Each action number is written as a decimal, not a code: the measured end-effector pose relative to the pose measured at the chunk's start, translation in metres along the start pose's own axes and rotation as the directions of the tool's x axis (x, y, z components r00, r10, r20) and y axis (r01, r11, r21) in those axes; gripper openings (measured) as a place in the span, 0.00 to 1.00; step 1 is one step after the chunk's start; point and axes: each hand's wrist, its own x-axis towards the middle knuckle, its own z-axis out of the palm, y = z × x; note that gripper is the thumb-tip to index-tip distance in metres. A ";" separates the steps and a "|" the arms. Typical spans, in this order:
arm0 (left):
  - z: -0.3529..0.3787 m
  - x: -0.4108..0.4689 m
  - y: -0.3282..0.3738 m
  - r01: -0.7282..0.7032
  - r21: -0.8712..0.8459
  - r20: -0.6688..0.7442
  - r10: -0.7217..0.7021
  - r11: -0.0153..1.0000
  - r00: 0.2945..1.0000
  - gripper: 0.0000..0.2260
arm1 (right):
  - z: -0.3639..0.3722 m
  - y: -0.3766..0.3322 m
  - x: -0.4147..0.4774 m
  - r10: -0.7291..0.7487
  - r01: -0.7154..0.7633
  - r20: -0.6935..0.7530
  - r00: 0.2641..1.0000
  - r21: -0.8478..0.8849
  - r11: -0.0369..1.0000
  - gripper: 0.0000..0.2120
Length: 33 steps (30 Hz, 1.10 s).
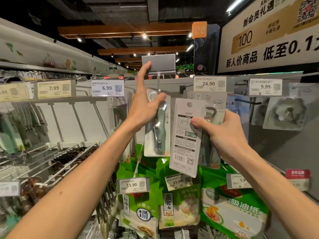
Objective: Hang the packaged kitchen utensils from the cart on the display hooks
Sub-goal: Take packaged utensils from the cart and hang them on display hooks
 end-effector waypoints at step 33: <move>-0.014 -0.066 0.058 0.102 0.235 0.402 -0.193 0.967 0.895 0.62 | 0.040 -0.008 0.006 -0.001 -0.009 0.044 0.999 0.231 0.973 0.13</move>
